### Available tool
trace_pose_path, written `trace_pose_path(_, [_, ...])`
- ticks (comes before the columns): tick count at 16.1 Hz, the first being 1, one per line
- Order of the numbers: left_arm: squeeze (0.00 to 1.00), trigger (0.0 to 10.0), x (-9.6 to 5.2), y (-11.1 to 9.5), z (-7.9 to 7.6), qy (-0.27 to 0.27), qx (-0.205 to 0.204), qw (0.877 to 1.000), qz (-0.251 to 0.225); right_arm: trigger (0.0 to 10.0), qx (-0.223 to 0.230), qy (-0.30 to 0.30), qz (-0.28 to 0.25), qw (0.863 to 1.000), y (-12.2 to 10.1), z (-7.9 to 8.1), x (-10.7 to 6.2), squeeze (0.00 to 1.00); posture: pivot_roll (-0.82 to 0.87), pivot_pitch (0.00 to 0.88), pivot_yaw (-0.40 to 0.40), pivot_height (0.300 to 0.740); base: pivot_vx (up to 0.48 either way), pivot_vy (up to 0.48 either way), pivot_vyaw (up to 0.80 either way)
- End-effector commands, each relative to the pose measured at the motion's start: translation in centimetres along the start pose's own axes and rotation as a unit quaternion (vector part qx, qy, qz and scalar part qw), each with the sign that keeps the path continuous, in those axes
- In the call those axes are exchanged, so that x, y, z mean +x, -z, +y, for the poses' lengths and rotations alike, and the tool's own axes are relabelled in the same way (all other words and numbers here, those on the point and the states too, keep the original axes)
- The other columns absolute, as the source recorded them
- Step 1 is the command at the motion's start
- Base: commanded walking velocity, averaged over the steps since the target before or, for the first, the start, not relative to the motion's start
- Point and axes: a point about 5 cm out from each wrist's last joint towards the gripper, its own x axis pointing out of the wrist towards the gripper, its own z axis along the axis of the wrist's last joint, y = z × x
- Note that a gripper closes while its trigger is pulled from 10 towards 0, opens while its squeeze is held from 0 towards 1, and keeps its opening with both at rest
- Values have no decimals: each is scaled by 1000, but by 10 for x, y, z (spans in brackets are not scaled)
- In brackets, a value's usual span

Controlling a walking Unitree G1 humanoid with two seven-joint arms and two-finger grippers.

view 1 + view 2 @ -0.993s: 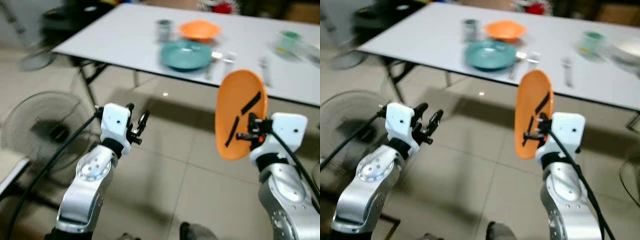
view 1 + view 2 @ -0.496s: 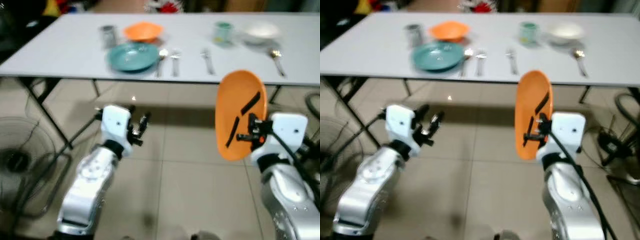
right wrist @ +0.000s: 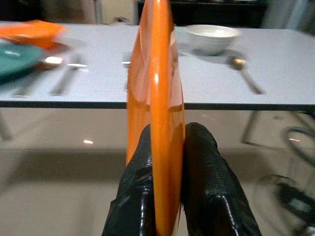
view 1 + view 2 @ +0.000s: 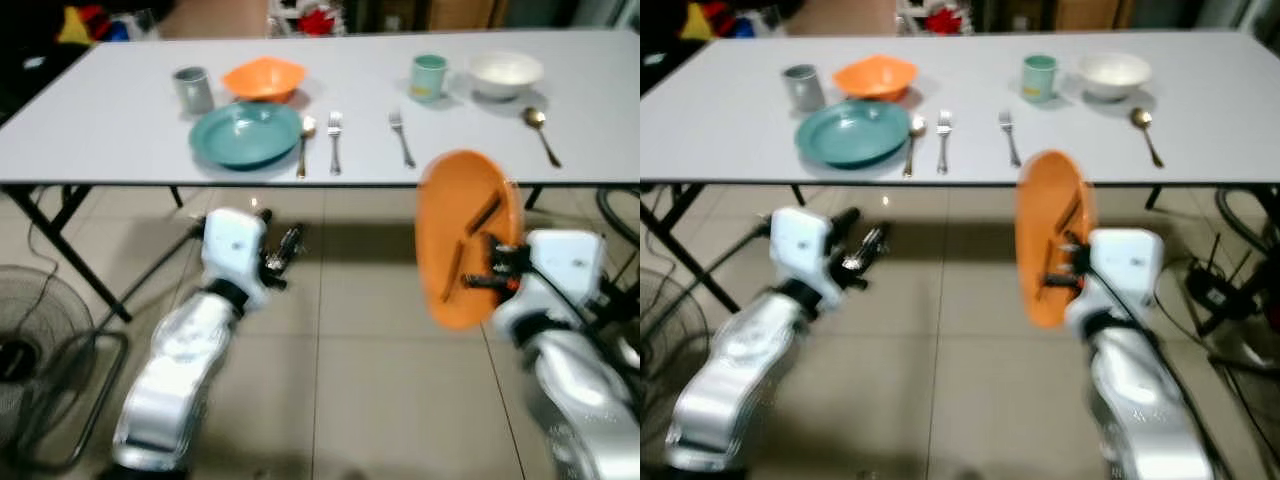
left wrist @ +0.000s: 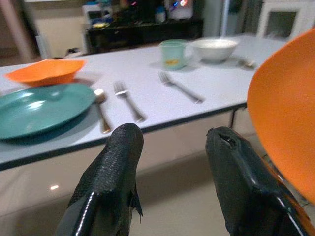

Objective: Setting the table

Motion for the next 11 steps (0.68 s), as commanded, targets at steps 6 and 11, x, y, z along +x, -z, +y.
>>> trace_pose_path(6, [0,10000,-3,1,6,2,10,1000,6,10000,33,-6,-40,999,-17,3,0,0,-44,51,61,740,338,0,-569])
trace_pose_path(11, [0,10000,-1,-5,7,10,10,1000,-11,10000,156,-44,-77,984,-36,-2,4,0,-48,52,64,740,337,0,-244])
